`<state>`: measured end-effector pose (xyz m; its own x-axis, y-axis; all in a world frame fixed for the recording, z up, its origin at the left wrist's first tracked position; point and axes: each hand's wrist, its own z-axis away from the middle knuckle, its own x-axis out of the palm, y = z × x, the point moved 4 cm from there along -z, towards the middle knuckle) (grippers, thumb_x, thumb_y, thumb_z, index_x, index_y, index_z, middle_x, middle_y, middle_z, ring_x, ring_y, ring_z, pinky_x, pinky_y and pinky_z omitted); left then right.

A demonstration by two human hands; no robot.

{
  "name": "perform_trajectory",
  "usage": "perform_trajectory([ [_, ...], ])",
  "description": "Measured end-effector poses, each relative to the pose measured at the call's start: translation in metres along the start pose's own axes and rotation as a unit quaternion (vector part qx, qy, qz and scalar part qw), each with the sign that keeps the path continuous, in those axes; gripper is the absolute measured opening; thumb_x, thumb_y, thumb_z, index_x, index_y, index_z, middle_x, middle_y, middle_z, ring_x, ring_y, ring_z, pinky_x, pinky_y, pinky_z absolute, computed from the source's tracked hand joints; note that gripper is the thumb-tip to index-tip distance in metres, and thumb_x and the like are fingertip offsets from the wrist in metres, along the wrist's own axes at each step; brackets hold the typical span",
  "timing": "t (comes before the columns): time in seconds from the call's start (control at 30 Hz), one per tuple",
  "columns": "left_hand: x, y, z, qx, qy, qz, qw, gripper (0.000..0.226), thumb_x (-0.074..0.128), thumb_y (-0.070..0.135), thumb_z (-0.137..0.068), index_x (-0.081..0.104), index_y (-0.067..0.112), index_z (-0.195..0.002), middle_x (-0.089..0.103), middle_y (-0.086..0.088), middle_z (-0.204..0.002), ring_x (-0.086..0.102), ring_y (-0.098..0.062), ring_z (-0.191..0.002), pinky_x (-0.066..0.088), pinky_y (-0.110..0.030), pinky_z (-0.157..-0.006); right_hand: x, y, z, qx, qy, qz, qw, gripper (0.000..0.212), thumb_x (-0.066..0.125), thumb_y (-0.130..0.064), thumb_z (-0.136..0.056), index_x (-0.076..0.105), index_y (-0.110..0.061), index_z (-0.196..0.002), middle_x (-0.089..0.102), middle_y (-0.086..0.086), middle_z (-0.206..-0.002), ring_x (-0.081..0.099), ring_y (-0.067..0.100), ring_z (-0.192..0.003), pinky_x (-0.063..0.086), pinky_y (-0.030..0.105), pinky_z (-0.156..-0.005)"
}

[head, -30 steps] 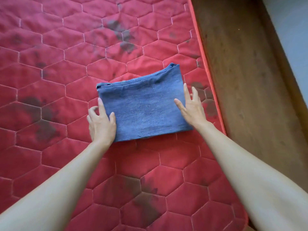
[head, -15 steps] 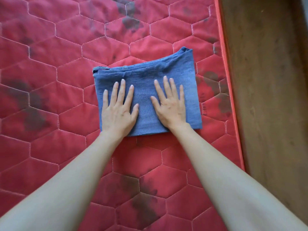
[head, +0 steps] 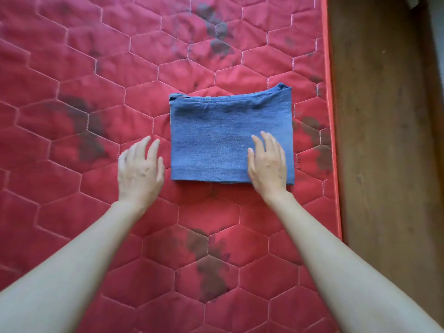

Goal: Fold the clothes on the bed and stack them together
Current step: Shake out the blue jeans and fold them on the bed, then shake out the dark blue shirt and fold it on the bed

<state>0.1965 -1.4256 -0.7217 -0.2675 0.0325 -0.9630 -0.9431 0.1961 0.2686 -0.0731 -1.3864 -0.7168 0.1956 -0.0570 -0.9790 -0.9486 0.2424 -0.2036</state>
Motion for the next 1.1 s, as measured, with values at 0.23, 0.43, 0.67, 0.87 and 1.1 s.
perform_trajectory([
  [0.23,-0.038,-0.065,0.088,-0.02,-0.018,-0.046,0.999,0.041,0.049,0.018,-0.09,0.059,0.004,-0.127,0.059,-0.016,-0.126,0.056,-0.035,-0.115,0.039,-0.052,-0.099,0.014,-0.116,0.082,-0.141,-0.012,-0.031,0.989,0.028,0.062,-0.013,-0.089,0.067,-0.003,-0.115,0.064,0.018,-0.12,0.06,0.032,-0.115,0.05,0.044,-0.094],
  [0.43,-0.056,-0.129,0.163,-0.059,-0.023,-0.035,0.997,0.04,0.065,0.013,-0.086,0.062,0.005,-0.125,0.061,-0.016,-0.124,0.057,-0.035,-0.116,0.04,-0.054,-0.1,0.034,-0.206,0.153,-0.17,-0.043,-0.037,0.984,0.031,0.064,-0.015,-0.088,0.066,-0.007,-0.118,0.064,0.014,-0.121,0.061,0.029,-0.114,0.051,0.041,-0.09],
  [0.67,-0.085,-0.248,0.236,-0.12,-0.02,-0.044,0.992,0.043,0.065,0.015,-0.086,0.06,0.005,-0.127,0.059,-0.018,-0.128,0.054,-0.036,-0.12,0.037,-0.056,-0.102,0.057,-0.317,0.214,-0.207,-0.062,-0.016,0.976,0.032,0.063,-0.018,-0.089,0.065,-0.008,-0.12,0.064,0.014,-0.122,0.059,0.032,-0.118,0.051,0.043,-0.091],
  [0.87,-0.139,-0.358,0.281,-0.162,-0.007,-0.046,0.986,0.044,0.063,0.017,-0.088,0.059,0.005,-0.129,0.057,-0.018,-0.131,0.051,-0.036,-0.124,0.034,-0.058,-0.105,0.061,-0.433,0.24,-0.242,-0.047,-0.007,0.969,0.035,0.065,-0.019,-0.089,0.064,-0.008,-0.121,0.063,0.015,-0.124,0.057,0.033,-0.119,0.051,0.043,-0.09],
  [1.1,-0.194,-0.456,0.285,-0.215,0.03,-0.049,0.975,0.044,0.058,0.019,-0.091,0.056,0.006,-0.133,0.056,-0.017,-0.132,0.05,-0.034,-0.124,0.033,-0.056,-0.106,0.062,-0.559,0.233,-0.284,-0.041,-0.023,0.958,0.039,0.06,-0.015,-0.089,0.061,-0.007,-0.127,0.059,0.018,-0.129,0.054,0.037,-0.123,0.048,0.047,-0.093],
])
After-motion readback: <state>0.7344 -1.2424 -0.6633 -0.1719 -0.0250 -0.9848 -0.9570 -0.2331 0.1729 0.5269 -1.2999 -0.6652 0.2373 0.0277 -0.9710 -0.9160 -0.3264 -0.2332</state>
